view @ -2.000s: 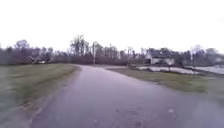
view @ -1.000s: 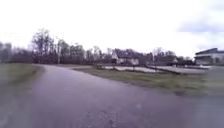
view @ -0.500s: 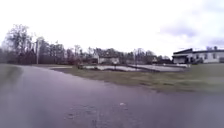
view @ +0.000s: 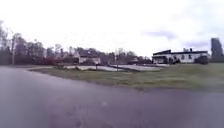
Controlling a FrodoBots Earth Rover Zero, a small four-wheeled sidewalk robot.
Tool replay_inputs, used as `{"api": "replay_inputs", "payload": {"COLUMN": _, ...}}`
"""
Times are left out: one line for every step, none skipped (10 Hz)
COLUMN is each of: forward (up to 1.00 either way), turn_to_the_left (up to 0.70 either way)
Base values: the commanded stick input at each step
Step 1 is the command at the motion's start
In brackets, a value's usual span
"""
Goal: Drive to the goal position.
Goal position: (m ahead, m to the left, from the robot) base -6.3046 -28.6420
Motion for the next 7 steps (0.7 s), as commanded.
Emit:
{"api": "replay_inputs", "payload": {"forward": 0.0, "turn_to_the_left": -1.0}}
{"api": "replay_inputs", "payload": {"forward": 0.0, "turn_to_the_left": -1.0}}
{"api": "replay_inputs", "payload": {"forward": 0.0, "turn_to_the_left": -1.0}}
{"api": "replay_inputs", "payload": {"forward": 0.0, "turn_to_the_left": -1.0}}
{"api": "replay_inputs", "payload": {"forward": 0.0, "turn_to_the_left": -1.0}}
{"api": "replay_inputs", "payload": {"forward": 0.0, "turn_to_the_left": -1.0}}
{"api": "replay_inputs", "payload": {"forward": 0.0, "turn_to_the_left": -1.0}}
